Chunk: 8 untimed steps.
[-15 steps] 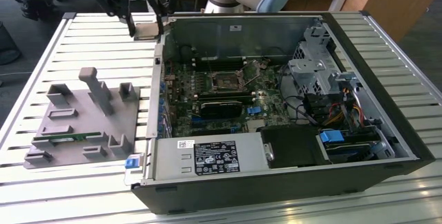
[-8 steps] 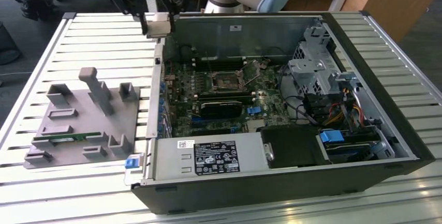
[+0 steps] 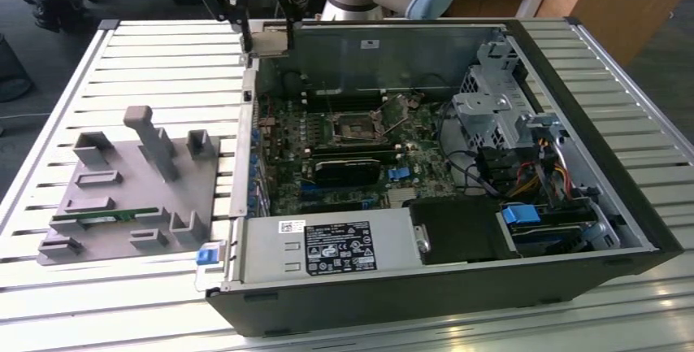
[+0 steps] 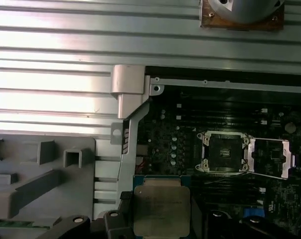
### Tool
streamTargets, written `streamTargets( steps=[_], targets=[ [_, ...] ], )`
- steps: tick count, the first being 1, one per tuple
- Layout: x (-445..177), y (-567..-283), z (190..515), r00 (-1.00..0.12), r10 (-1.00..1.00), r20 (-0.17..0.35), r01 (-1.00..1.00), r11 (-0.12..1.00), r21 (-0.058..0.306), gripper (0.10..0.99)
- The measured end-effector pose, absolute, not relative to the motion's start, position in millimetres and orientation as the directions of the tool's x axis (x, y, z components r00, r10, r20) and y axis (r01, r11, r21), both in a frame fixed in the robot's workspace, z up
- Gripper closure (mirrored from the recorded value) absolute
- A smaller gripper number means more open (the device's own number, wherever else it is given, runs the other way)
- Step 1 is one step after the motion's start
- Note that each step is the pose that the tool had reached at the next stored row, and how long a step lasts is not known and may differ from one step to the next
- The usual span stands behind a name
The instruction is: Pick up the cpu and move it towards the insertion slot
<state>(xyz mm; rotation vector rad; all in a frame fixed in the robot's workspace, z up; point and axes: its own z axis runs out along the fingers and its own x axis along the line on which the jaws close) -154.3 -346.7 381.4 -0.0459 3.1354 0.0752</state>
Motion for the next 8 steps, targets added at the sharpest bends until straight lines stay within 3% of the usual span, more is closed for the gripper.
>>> streamTargets(
  steps=[8],
  targets=[
    [-133,-343,378,-1.0,-0.021,-0.006,-0.022,0.999,0.048,0.541]
  ],
)
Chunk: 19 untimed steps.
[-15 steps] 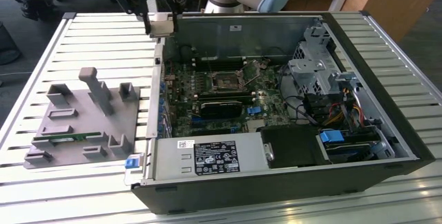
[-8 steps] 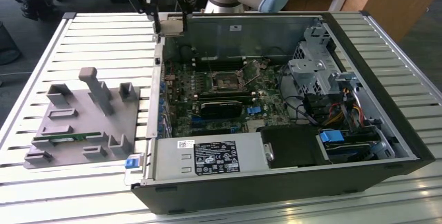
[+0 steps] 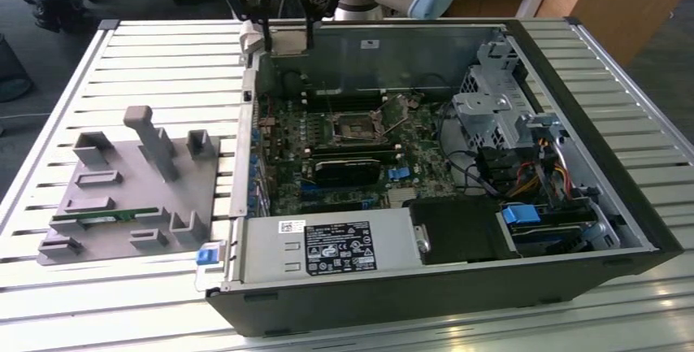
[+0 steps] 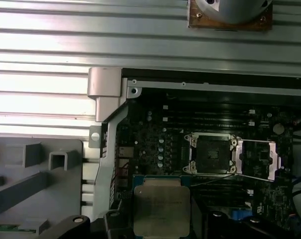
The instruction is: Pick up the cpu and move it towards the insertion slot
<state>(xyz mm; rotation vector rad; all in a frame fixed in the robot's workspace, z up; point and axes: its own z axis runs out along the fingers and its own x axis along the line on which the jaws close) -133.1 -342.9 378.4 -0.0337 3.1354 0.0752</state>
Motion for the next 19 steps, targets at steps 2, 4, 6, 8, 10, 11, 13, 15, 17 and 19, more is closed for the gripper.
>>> streamTargets(
  steps=[2,4,6,8,10,11,13,15,17,19],
  targets=[
    [-132,-343,378,-1.0,-0.008,-0.006,-0.008,0.999,0.048,0.541],
    [-130,-342,377,-1.0,0.004,-0.006,0.003,0.999,0.048,0.541],
    [-128,-342,377,-1.0,0.011,-0.006,0.01,0.999,0.048,0.541],
    [-124,-341,376,-1.0,0.016,-0.006,0.015,0.999,0.048,0.541],
    [-121,-340,375,-1.0,0.02,-0.006,0.019,0.999,0.048,0.541],
    [-119,-340,375,-1.0,0.022,-0.006,0.021,0.999,0.048,0.541],
    [-116,-339,374,-1.0,0.025,-0.006,0.025,0.999,0.048,0.541],
    [-112,-338,374,-1.0,0.029,-0.006,0.029,0.998,0.048,0.541],
    [-109,-338,373,-0.999,0.033,-0.006,0.033,0.998,0.048,0.541],
    [-105,-337,373,-0.999,0.037,-0.006,0.037,0.998,0.048,0.541]
  ],
)
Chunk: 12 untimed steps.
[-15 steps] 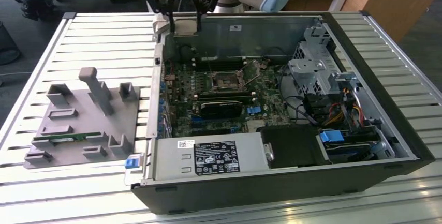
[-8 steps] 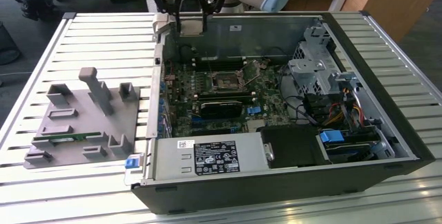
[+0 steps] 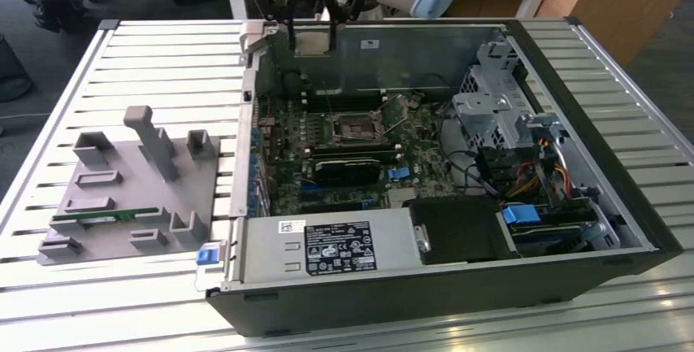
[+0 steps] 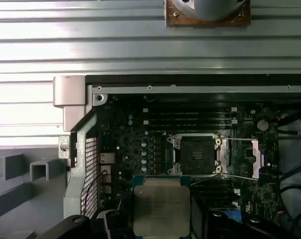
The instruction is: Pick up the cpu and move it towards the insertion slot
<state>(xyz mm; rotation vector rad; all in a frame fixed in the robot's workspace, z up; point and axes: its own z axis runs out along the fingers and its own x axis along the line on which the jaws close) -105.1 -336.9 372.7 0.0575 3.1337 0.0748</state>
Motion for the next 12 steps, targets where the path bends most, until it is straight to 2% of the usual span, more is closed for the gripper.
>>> streamTargets(
  steps=[12],
  targets=[
    [-92,-330,373,-0.999,0.049,-0.006,0.048,0.998,0.048,0.541]
  ],
)
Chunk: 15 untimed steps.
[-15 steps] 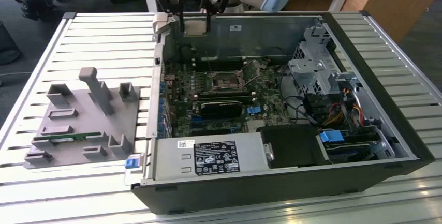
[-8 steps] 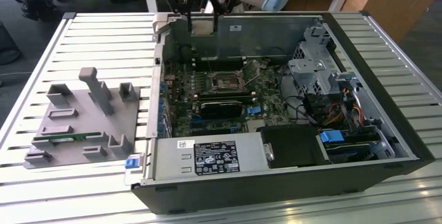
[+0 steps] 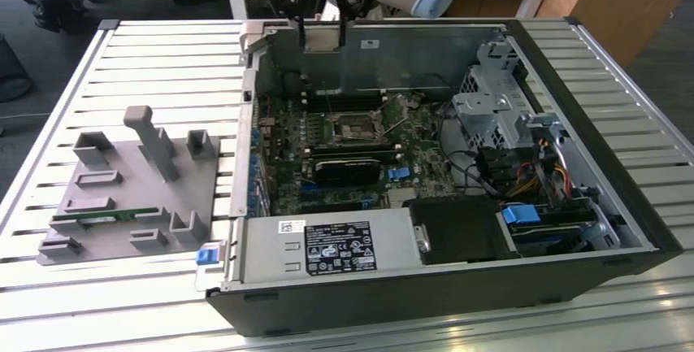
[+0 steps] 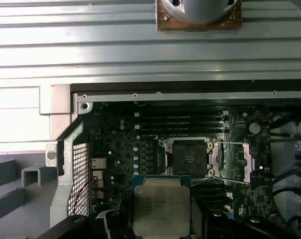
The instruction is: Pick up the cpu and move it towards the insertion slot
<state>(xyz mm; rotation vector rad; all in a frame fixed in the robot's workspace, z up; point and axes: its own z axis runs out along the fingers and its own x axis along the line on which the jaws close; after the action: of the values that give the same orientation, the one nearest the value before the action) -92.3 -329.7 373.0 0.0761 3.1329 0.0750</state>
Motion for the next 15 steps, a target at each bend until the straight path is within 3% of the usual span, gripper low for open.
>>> streamTargets(
  steps=[15],
  targets=[
    [-60,-324,372,-0.998,0.064,-0.006,0.064,0.997,0.048,0.541]
  ],
)
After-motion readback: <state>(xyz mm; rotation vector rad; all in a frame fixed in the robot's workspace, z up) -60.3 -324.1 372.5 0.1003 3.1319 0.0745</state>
